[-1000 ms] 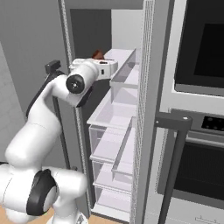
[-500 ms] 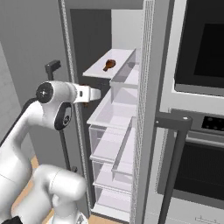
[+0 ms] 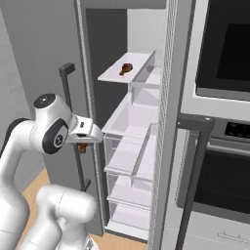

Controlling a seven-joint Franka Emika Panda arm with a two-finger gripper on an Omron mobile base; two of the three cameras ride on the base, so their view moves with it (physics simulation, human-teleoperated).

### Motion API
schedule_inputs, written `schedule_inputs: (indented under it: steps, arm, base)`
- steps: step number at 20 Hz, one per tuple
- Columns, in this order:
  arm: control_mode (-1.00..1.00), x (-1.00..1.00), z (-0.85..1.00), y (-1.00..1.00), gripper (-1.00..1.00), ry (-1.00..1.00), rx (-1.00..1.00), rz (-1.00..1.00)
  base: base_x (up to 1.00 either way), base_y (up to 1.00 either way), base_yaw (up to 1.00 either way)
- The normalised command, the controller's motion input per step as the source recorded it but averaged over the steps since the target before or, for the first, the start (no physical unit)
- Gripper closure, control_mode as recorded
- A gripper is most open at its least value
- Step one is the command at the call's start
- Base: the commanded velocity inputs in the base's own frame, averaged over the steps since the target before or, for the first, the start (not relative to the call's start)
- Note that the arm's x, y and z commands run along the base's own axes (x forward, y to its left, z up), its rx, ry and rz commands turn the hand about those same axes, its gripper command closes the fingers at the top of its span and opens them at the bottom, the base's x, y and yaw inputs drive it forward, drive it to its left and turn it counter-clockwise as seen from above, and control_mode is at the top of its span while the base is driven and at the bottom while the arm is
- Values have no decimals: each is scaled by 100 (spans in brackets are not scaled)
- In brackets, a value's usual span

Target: Place one eggplant and one chicken drumstick in each tupperware on the nearby counter, to pack two identical lunches.

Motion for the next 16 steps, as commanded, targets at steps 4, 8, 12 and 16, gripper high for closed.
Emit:
schedule_inputs:
  steps: [4,8,12,16]
  arm:
    - [100,0,0,0,100,0,0,0]
    - [100,0,0,0,100,0,0,0]
    - [100,0,0,0,100,0,0,0]
    - [100,0,0,0,100,0,0,0]
  base:
    - [-100,28,-15]
    - [-96,24,-57]
    - [-66,3,-76]
    - [-18,-84,-68]
